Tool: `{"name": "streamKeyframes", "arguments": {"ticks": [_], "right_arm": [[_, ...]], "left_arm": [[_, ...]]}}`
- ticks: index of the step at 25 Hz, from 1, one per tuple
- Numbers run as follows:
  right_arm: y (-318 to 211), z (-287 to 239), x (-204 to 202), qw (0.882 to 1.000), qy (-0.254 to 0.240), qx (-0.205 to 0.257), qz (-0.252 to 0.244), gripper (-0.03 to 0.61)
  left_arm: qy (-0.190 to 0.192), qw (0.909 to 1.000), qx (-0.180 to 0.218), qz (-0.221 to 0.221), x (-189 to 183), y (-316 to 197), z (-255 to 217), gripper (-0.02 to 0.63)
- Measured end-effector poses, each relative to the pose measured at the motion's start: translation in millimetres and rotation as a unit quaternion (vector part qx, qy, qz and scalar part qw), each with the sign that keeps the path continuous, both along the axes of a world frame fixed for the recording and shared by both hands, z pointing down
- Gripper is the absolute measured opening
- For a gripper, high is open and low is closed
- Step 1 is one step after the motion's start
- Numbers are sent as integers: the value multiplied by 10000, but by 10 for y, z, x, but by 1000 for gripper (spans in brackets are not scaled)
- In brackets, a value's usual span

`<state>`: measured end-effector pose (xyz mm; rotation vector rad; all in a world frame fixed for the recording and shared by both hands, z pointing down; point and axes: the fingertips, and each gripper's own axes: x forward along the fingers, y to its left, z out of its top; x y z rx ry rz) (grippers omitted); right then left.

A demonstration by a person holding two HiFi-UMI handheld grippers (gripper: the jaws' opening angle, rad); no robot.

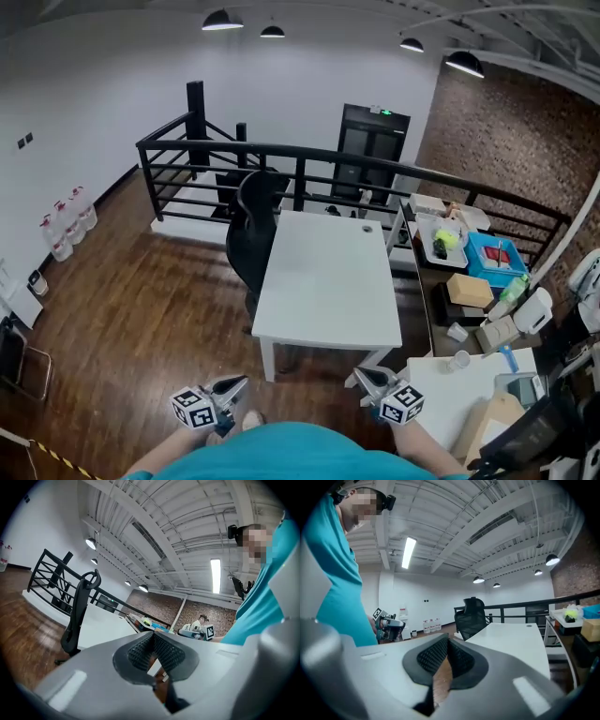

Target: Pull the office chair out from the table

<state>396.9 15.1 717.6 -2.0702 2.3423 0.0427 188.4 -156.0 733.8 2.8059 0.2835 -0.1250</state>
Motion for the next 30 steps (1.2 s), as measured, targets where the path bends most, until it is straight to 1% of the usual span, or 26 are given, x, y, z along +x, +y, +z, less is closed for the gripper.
{"name": "streamKeyframes", "arguments": {"ticks": [3,5,8,11,13,15,17,20,22,26,30], "right_arm": [[-333,-25,219,9998,-15,-7,217,0],[-556,-144,260,9992,-30,-42,386,0],[-853,-270,258,9975,-44,-75,699,0],[-1081,-349,456,9943,-59,-12,1068,0],[-1285,-369,530,9931,-133,-17,1168,0],[-1516,-356,557,9934,-100,-109,1137,0],[-1692,-317,680,9931,-127,-176,1157,0],[-1920,-289,968,9931,-264,-193,1130,0],[-2114,-329,1168,9951,-293,-105,943,0],[-2388,-345,1721,9984,-343,124,443,0],[-2560,-307,2134,9995,-207,232,-115,0]], "left_arm": [[80,9998,-37,156,225,-386,5,25],[89,9994,-76,328,322,-671,-60,25],[-28,9980,-139,622,362,-1104,-78,25],[-105,9952,-17,968,585,-1451,-67,25],[-129,9944,49,1049,753,-1709,-98,25],[-103,9945,15,1042,898,-1954,-156,25],[-79,9947,-9,1025,1059,-2149,-184,25],[-127,9960,-41,886,1293,-2394,-173,25],[-153,9975,-17,696,1448,-2535,-208,25],[-169,9997,169,111,1833,-2621,-268,25],[-221,9978,205,-597,2134,-2735,-211,26]]}}
